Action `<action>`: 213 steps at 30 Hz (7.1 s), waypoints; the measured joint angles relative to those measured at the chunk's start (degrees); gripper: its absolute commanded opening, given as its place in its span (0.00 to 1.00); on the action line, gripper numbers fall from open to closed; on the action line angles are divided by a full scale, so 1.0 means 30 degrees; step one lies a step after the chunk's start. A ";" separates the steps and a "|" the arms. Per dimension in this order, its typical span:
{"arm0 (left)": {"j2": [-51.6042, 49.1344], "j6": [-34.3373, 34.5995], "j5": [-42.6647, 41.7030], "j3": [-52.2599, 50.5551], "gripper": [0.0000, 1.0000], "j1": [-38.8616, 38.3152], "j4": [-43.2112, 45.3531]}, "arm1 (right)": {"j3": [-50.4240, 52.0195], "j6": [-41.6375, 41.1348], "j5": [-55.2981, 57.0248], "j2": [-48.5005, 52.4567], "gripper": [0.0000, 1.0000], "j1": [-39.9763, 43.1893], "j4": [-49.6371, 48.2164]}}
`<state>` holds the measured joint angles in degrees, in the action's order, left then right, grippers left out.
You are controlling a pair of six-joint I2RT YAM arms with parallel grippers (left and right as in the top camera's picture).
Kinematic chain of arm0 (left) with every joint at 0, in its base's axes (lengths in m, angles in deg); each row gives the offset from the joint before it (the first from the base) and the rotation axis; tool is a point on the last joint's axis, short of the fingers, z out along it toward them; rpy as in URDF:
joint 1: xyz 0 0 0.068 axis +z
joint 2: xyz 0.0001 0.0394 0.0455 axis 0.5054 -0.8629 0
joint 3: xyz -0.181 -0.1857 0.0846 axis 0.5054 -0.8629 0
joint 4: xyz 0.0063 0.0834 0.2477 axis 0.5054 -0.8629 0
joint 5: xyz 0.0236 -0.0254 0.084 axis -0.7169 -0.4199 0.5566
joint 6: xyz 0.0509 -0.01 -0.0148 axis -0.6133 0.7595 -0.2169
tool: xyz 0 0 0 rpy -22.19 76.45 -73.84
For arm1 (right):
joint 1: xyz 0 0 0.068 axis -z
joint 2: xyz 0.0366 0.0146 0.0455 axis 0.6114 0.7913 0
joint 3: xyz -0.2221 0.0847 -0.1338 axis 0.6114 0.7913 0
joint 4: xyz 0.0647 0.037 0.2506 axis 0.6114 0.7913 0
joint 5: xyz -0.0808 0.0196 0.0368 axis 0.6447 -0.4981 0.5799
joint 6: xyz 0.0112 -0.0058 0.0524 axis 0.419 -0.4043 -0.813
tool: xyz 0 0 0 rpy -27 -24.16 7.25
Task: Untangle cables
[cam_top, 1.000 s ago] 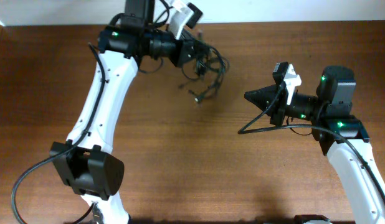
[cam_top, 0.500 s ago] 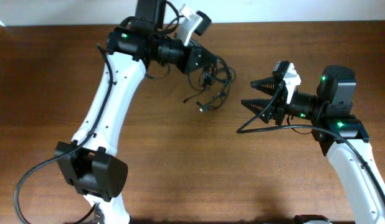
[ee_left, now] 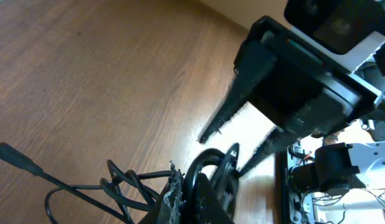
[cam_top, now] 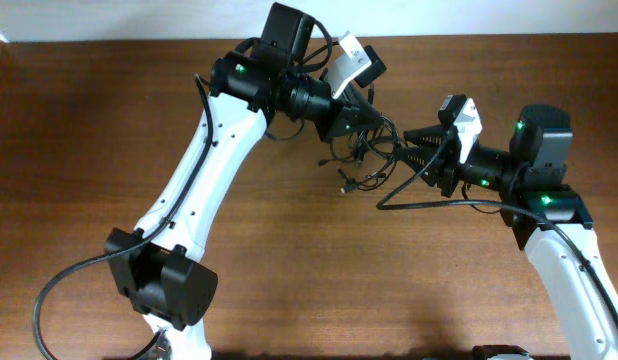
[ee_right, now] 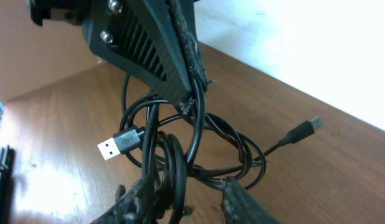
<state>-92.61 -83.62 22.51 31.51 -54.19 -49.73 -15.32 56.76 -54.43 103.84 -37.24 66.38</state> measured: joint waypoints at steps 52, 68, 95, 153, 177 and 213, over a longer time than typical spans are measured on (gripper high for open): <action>0.0000 0.4532 0.0146 0.0000 0.00 -0.0058 0.2922 | 0.0015 -0.0109 0.0925 0.0007 0.15 0.0000 -0.0131; 0.0000 1.1919 0.5865 0.0000 0.00 -0.0714 0.4335 | 0.0007 -0.0087 0.0495 0.0007 0.04 0.0000 0.1362; 0.0036 -0.1894 0.7286 0.0036 1.00 -0.0299 -0.3628 | 0.0022 -0.0080 -0.2040 0.0051 0.04 0.0000 -0.0146; 0.0036 -0.2856 -0.4656 0.0036 0.00 0.3759 -0.2565 | 0.0022 -0.2011 -0.7169 0.0066 0.41 0.0000 -0.2557; 0.0036 -0.7927 -0.2747 0.0058 0.00 0.0576 -0.5581 | 0.0022 -0.1996 -0.1843 0.0066 0.96 0.0000 -0.3053; 0.0036 -0.0707 0.2273 0.0051 0.00 0.0488 0.1064 | 0.0015 -0.2018 -0.3606 0.0066 0.79 0.0000 0.2390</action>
<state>-92.50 -85.74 29.32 31.66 -52.73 -46.54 -15.27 50.71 -65.25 104.04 -37.24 73.54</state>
